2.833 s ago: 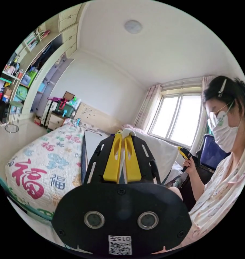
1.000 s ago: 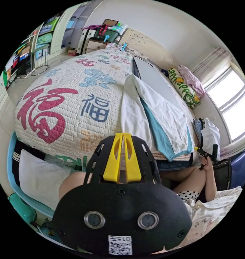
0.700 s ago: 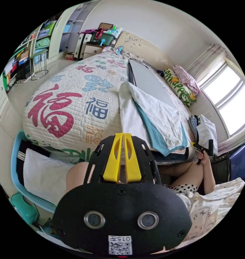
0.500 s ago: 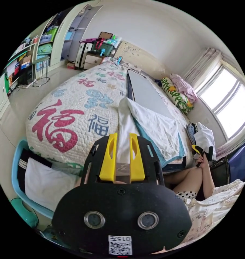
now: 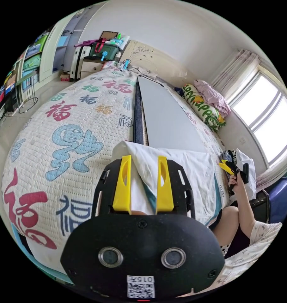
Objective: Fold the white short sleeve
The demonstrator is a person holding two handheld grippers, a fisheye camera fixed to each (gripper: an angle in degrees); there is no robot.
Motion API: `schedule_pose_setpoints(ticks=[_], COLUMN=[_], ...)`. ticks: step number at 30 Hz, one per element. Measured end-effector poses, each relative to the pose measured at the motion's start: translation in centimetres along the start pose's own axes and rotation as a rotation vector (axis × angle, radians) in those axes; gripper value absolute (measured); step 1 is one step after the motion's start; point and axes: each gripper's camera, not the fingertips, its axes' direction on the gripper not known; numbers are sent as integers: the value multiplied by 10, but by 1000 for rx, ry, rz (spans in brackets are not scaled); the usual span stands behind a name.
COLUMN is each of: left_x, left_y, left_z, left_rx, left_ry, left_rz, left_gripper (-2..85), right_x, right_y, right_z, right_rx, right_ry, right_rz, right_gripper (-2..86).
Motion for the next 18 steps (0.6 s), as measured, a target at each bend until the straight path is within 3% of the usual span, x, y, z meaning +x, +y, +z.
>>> schedule_pose_setpoints(ticks=[7,11,18], left_x=[-26,-34,2], left_y=[-16,-42,-80], left_z=[49,56,63], left_rx=[-31,-26,-4], left_ry=[67,165,103], left_rz=[-34,-32,17], left_gripper=[76,15,-1], right_x=[21,37,87], right_y=[-24,-14,45], right_z=[70,83,73], right_rx=[-41,-11,64], right_ry=[41,52,93], right_rz=[-25,-70,19], right_gripper=[107,46,12])
